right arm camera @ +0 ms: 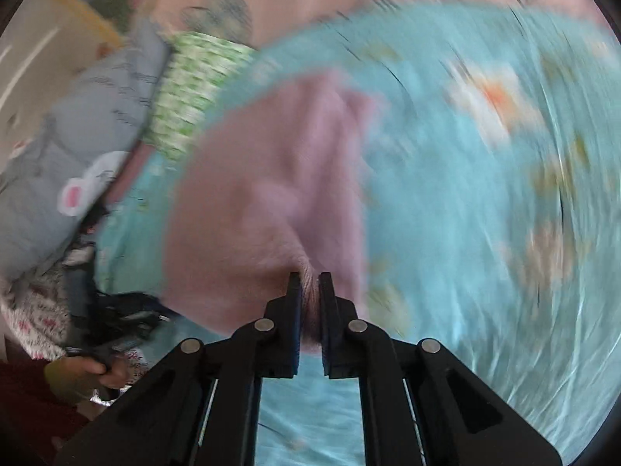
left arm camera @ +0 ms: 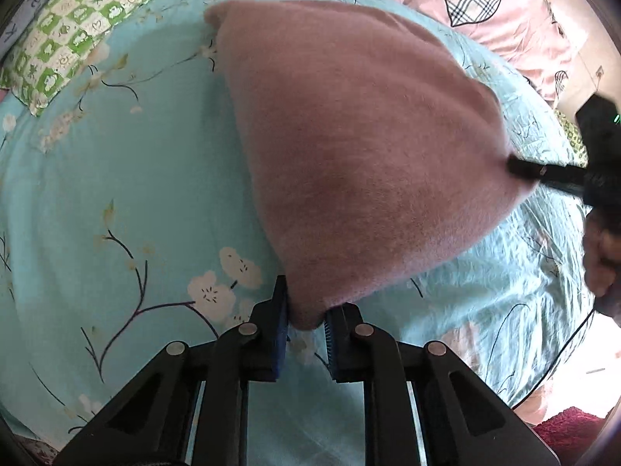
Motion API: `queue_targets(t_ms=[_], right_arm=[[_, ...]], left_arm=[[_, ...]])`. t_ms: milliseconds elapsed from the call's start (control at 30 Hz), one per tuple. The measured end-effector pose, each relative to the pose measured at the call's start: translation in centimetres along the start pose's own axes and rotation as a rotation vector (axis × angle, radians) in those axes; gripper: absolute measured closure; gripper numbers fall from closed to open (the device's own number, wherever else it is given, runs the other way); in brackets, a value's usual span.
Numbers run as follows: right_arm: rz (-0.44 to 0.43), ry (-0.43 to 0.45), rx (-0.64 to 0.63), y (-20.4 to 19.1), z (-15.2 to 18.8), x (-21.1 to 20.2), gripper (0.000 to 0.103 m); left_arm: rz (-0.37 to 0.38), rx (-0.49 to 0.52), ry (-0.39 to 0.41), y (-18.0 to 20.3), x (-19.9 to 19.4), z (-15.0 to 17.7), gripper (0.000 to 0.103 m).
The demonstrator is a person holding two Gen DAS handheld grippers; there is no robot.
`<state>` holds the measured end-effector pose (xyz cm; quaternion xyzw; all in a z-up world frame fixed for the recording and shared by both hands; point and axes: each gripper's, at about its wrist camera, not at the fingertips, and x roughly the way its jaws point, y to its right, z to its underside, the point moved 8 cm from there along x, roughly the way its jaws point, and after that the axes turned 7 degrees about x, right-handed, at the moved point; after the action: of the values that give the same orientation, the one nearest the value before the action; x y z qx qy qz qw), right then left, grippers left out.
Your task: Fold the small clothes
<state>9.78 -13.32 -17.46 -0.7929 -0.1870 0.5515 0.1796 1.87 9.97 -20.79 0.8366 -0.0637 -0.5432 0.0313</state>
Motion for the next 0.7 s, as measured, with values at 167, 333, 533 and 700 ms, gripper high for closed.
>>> queue_targets(t_ms=[167,333,533,700], right_arm=[[0.009,-0.009,0.077,2.2,1.7,1.4,0.093],[0.064,-0.038,0.081,1.3,1.6,0.0,0.081],[-0.079,0.071,0.151,-2.0,-3.8,-2.2,0.080],[-0.068,0.045,0.184,-3.0,-8.3,1.5,0.080]], left_arm=[[0.020,0.007,-0.030,0.3,-0.3,0.1,0.084],[0.060,0.042,-0.037,0.1,-3.3,0.6,0.081],[0.053,-0.041,0.050,-1.6,-6.0,-3.1,0.069],[0.051,-0.148,0.095,-3.6,-4.8,-7.9,0.059]])
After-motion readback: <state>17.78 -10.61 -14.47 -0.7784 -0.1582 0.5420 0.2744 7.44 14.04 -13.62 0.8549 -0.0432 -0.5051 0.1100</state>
